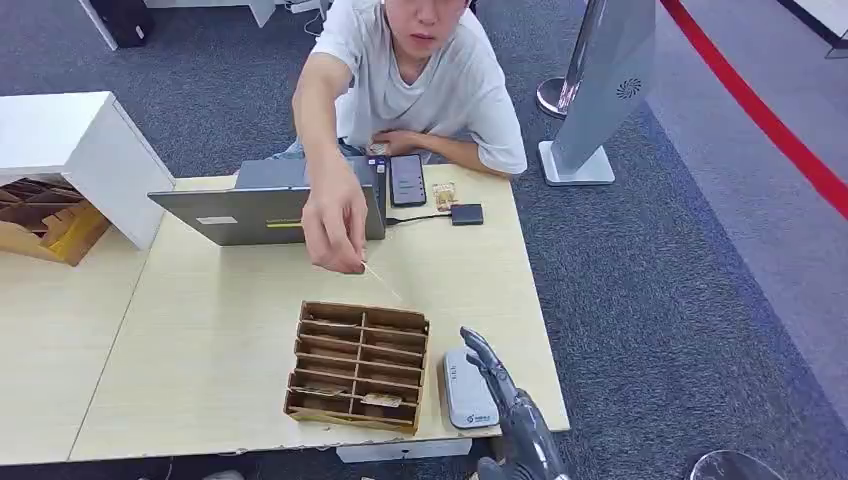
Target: Pass the card to the sensor for recognition and then transmit it.
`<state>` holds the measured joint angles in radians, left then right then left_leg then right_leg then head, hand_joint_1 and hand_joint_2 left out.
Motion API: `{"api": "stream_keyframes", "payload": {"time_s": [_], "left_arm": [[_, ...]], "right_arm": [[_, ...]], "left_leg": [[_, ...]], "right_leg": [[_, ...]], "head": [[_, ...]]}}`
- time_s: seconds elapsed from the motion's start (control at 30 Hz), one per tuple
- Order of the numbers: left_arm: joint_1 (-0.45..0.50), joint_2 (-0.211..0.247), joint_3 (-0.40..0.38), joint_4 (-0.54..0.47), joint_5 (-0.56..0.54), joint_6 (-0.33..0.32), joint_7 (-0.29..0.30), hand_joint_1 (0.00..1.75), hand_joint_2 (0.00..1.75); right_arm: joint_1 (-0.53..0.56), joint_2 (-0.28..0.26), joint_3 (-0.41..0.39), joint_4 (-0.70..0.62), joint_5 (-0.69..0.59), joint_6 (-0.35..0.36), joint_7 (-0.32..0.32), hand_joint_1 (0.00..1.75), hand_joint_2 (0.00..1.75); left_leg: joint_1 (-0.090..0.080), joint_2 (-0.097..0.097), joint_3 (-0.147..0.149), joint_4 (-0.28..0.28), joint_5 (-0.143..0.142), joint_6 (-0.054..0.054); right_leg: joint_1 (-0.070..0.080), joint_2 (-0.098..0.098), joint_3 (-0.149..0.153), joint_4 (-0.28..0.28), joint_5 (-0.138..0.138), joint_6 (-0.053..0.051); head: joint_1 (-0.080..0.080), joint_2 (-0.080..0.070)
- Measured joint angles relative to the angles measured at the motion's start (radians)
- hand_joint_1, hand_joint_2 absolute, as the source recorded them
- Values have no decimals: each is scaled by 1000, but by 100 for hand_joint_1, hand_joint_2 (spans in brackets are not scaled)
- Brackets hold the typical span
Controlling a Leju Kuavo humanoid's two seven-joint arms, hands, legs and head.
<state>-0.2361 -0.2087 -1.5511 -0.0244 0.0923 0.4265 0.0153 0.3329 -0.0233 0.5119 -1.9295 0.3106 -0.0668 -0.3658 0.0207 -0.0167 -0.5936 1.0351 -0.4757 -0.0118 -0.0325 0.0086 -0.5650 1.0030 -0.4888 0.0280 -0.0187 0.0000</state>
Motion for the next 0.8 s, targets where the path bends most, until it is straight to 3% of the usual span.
{"api": "stream_keyframes", "payload": {"time_s": [0.27,0.47,0.67,0.8], "left_arm": [[-3,0,0,0,-30,-16,-6,0,0],[-16,-6,0,0,-69,-42,-6,0,0],[-28,-9,0,0,-115,-71,-6,0,0],[-37,-9,0,0,-143,-86,-6,0,0]], "right_arm": [[-51,9,4,-31,287,-52,64,0,175],[-118,68,-27,-90,587,-30,132,0,175],[-173,105,-40,-116,859,-116,194,0,175],[-214,116,-40,-117,966,-150,238,0,175]], "left_leg": [[0,0,0,0,0,0],[0,0,1,0,0,0],[0,0,1,0,0,0],[0,0,1,0,0,0]], "right_leg": [[0,0,0,0,0,0],[0,0,1,0,0,0],[0,0,1,0,0,0],[0,0,1,0,0,0]], "head": [[0,0],[0,0],[0,0],[0,0]]}}
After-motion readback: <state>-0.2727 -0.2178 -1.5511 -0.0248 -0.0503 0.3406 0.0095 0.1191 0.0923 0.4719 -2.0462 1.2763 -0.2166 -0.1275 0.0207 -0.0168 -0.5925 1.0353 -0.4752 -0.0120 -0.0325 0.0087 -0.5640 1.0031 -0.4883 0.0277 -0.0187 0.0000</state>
